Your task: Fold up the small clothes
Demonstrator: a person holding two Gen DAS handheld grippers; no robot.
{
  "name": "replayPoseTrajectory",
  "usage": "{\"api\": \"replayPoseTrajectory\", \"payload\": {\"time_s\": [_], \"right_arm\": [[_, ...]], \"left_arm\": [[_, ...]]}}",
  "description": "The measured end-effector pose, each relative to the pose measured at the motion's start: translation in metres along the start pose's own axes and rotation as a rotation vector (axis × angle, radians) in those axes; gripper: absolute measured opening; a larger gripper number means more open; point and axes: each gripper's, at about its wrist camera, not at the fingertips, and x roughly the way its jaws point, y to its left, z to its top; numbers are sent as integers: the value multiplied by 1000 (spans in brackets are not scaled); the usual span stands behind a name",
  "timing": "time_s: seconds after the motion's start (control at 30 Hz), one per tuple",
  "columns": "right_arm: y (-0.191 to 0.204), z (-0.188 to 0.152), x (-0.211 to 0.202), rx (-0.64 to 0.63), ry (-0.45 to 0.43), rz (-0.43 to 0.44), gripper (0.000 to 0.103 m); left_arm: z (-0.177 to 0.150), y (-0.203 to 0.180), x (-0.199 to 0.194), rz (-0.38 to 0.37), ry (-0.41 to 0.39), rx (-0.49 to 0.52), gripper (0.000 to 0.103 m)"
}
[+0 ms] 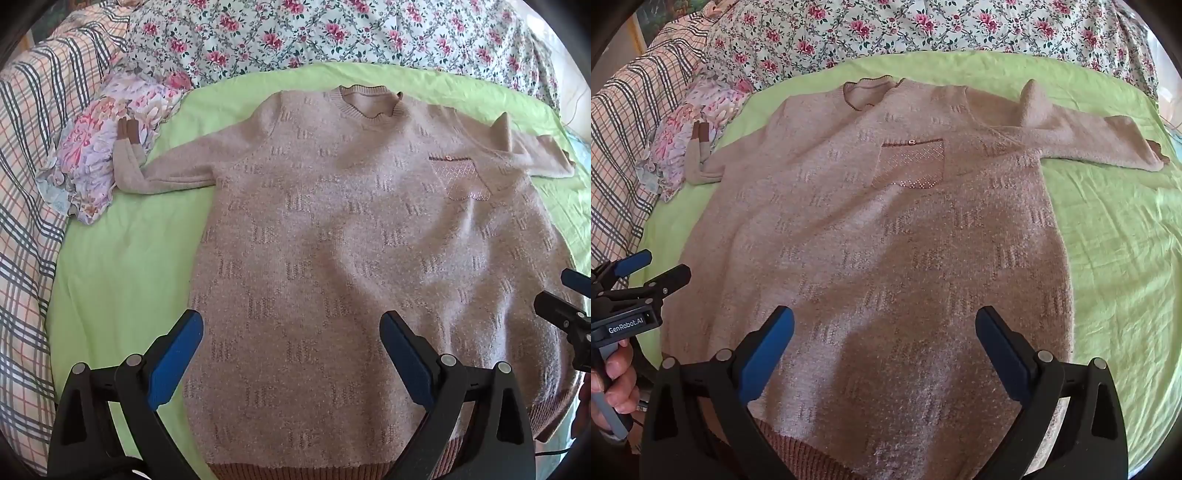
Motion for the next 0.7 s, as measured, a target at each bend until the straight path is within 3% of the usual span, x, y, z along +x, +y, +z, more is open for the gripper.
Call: {"api": "replayPoseTrajectory", "payload": {"time_s": [0.7], "right_arm": [[-8, 5, -3, 28, -28, 13, 99]], "left_arm": [[5, 0, 5, -13, -18, 6, 97]]}}
